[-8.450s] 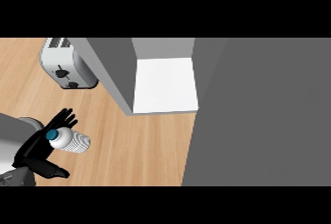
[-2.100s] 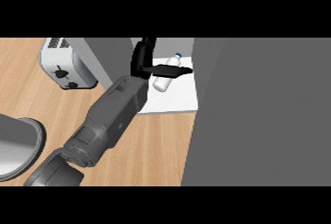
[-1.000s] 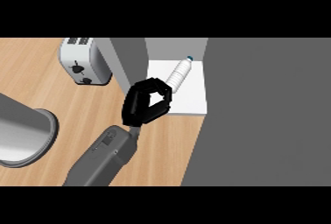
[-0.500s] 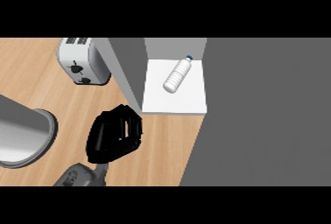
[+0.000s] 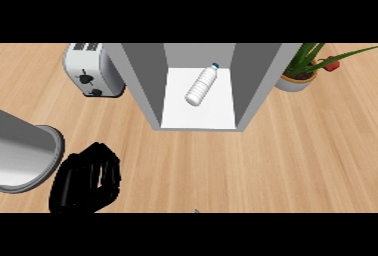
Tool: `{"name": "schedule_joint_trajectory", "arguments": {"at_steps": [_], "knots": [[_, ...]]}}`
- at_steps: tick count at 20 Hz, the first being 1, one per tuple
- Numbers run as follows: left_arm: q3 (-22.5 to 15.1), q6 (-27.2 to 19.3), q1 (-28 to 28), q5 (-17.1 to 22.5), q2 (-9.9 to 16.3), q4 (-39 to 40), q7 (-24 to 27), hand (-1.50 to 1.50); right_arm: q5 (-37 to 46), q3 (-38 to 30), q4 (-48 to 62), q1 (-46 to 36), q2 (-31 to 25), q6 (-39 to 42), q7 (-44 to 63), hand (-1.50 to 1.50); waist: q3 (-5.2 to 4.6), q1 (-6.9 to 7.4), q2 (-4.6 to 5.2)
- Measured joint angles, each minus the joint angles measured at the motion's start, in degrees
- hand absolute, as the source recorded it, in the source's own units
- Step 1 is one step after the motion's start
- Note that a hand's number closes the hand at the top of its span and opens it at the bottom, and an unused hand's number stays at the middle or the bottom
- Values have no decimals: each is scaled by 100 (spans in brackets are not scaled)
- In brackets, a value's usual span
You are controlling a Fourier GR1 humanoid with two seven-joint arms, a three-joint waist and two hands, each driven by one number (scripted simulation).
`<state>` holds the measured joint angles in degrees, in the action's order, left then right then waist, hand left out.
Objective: Pick up the bottled water, place it into the cabinet and close the cabinet
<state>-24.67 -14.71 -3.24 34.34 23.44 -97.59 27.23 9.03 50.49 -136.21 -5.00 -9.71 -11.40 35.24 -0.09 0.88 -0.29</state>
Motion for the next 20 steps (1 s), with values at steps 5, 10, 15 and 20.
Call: {"name": "schedule_joint_trajectory", "arguments": {"at_steps": [5,10,15,20], "knots": [[283,247,-454,170,212,-290,88,150,217,183,137,-627,-66,-77,336,150,-4,32,7],[549,557,-714,354,419,-379,129,150,374,275,230,-1248,-238,-479,370,150,-10,82,14],[775,845,-877,492,572,-360,203,150,275,68,430,-1742,-256,-906,534,150,-15,157,36],[1019,1143,-1085,644,799,-449,219,150,-59,-722,1617,-2630,447,-1178,524,150,-10,227,57]]}}
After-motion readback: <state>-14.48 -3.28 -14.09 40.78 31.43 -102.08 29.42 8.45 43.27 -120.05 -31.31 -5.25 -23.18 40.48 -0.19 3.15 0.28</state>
